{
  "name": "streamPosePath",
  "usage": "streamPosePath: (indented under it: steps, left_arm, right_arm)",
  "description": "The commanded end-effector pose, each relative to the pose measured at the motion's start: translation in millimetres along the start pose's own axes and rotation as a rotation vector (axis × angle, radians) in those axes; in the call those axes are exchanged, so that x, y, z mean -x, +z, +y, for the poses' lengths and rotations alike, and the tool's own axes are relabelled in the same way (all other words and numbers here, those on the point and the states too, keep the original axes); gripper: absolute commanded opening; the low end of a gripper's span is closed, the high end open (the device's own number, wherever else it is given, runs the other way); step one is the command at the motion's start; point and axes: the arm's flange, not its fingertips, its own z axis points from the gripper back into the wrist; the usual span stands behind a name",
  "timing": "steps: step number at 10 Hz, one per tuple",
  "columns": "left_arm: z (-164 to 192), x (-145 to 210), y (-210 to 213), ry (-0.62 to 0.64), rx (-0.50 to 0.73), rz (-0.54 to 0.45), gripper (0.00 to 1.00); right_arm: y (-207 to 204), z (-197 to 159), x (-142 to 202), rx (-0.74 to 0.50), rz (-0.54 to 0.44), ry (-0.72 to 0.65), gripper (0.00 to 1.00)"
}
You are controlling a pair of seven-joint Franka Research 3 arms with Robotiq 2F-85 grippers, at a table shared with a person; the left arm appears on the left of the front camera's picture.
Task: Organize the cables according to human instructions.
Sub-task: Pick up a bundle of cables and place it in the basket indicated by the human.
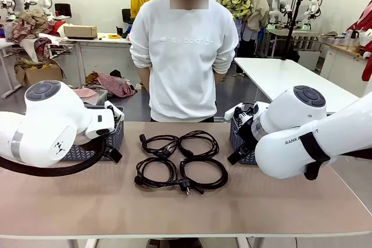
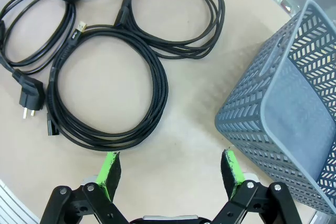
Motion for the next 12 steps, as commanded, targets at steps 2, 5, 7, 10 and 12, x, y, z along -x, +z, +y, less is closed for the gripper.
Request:
streamPosePath:
  steps: [2,5,7,10,12]
  left_arm:
    - [5.9,-3.9,21.9,-0.020,0.030,-0.029,1.00]
    - [18.7,-7.6,65.9,-0.104,0.055,-0.064,1.00]
    - [32.9,-4.7,88.7,-0.174,0.130,-0.079,1.00]
    - [60.3,7.4,124.7,-0.207,0.258,-0.162,1.00]
    - [74.7,18.2,134.8,-0.227,0.311,-0.195,1.00]
  right_arm:
    - [19.9,-12.3,-1.3,-0.027,-0.057,0.023,1.00]
    - [54.9,-36.2,3.9,-0.074,-0.127,0.086,1.00]
    - [71.4,-47.9,10.3,-0.159,-0.190,0.151,1.00]
    - [95.1,-69.6,27.1,-0.246,-0.272,0.185,1.00]
    - [106.7,-84.2,41.5,-0.307,-0.321,0.211,1.00]
